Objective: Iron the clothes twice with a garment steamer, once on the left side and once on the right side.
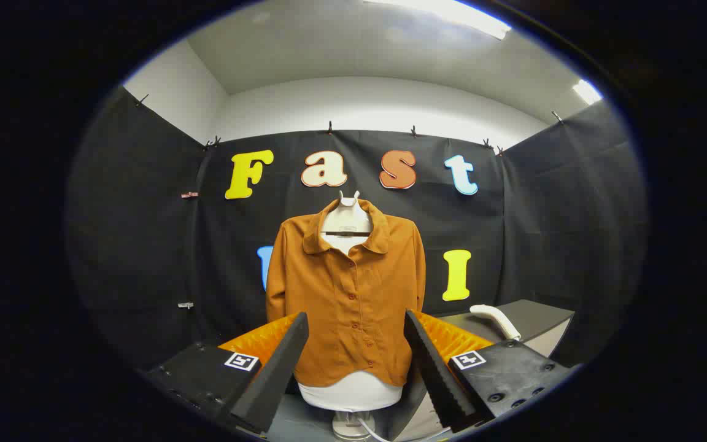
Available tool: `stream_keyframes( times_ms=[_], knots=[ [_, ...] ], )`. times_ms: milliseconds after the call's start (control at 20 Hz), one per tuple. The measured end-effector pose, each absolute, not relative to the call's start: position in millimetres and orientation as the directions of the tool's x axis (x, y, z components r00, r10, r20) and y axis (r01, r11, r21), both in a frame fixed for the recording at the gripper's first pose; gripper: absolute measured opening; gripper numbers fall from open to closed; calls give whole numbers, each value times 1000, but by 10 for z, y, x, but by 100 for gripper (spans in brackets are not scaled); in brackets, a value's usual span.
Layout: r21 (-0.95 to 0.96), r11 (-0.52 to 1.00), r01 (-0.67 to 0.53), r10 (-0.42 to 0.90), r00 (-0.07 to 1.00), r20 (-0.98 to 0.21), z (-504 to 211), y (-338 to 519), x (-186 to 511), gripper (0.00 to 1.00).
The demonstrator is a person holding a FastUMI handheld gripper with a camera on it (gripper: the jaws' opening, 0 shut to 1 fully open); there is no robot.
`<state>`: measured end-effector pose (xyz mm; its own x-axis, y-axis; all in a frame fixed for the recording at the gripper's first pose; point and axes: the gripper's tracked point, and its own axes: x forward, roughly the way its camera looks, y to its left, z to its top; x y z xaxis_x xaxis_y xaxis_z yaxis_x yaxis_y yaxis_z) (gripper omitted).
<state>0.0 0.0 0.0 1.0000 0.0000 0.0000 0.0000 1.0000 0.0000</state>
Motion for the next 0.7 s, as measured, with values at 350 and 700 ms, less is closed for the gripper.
stream_keyframes(
  times_ms=[350,700],
  knots=[
    [-4,1000,10,-10,1000,17,63,-3,19,98],
    [-5,1000,22,-22,1000,18,79,-43,65,98]
  ],
)
